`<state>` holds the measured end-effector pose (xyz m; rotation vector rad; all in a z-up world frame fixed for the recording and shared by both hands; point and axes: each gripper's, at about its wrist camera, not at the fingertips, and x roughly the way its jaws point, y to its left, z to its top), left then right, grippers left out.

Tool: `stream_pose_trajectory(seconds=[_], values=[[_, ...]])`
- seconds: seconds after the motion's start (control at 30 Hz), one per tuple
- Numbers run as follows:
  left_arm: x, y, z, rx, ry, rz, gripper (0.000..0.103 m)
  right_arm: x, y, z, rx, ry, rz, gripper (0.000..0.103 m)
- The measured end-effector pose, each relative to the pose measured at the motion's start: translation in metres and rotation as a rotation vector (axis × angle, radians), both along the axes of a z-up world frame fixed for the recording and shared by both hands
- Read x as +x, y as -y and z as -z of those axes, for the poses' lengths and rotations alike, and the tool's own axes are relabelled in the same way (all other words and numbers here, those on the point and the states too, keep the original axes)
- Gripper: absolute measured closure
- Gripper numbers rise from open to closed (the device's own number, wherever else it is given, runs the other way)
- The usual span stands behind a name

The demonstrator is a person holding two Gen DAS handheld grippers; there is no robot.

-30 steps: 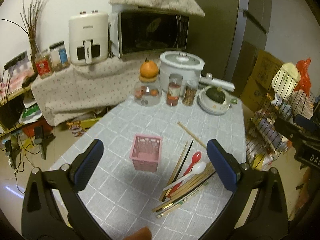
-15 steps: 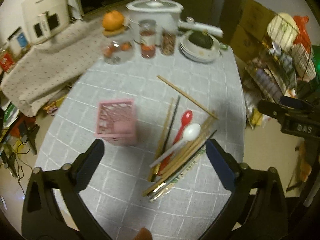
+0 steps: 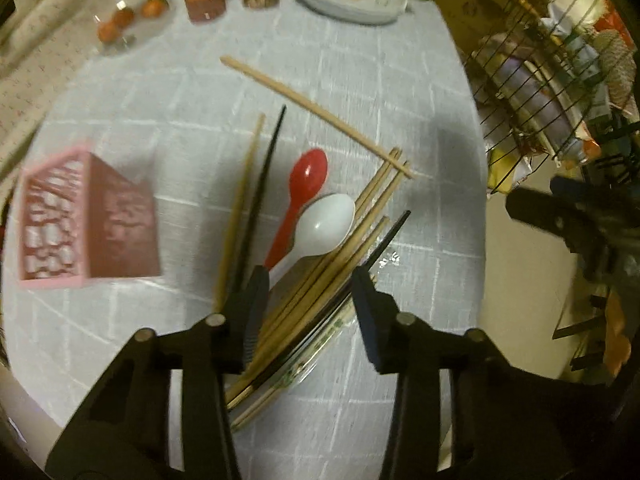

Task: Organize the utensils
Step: 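Lower the left tool onto the white spoon and close on it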

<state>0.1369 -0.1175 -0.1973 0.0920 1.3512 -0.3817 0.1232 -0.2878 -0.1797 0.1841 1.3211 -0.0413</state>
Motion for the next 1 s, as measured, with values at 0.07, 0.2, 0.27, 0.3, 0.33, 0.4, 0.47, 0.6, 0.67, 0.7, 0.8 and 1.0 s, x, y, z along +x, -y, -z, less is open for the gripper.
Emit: stream_pose_trajectory(seconds=[0.07,0.2,0.27,0.3,0.33,0.4,0.47,0.6,0.67,0.7,0.8,1.0], values=[[0.004,0.003,0.007,-0.007,-0.011,-0.011,0.060,0.001,0.003,0.010,0.016,-0.033,-0.001,0.007],[0.011,0.008,0.017,-0.033,-0.020,-0.029,0.060,0.001,0.006,0.022,0.010,-0.066,-0.003,0.008],[0.015,0.011,0.023,-0.053,-0.032,-0.040,0.066,0.001,0.008,0.023,0.008,-0.071,0.002,0.007],[0.016,0.013,0.025,-0.064,-0.038,-0.041,0.071,0.001,0.011,0.024,0.011,-0.071,0.006,0.007],[0.018,0.014,0.029,-0.065,-0.040,-0.042,0.071,0.001,0.012,0.024,0.012,-0.071,0.009,0.008],[0.021,0.018,0.034,-0.069,-0.042,-0.049,0.071,0.000,0.015,0.024,0.014,-0.068,0.016,0.007],[0.024,0.020,0.040,-0.070,-0.044,-0.053,0.071,0.000,0.017,0.025,0.015,-0.068,0.017,0.008],[0.027,0.019,0.043,-0.073,-0.041,-0.073,0.075,0.000,0.016,0.026,0.016,-0.073,0.015,0.008],[0.029,0.018,0.043,-0.081,-0.044,-0.083,0.083,-0.001,0.015,0.027,0.015,-0.073,0.014,0.008],[0.029,0.018,0.043,-0.084,-0.041,-0.083,0.087,0.000,0.016,0.027,0.013,-0.074,0.015,0.008],[0.030,0.016,0.037,-0.084,-0.008,-0.082,0.097,0.000,0.015,0.028,0.012,-0.076,0.017,0.008],[0.029,0.009,0.023,-0.083,0.034,-0.085,0.101,0.002,0.011,0.026,0.016,-0.069,0.018,0.008]])
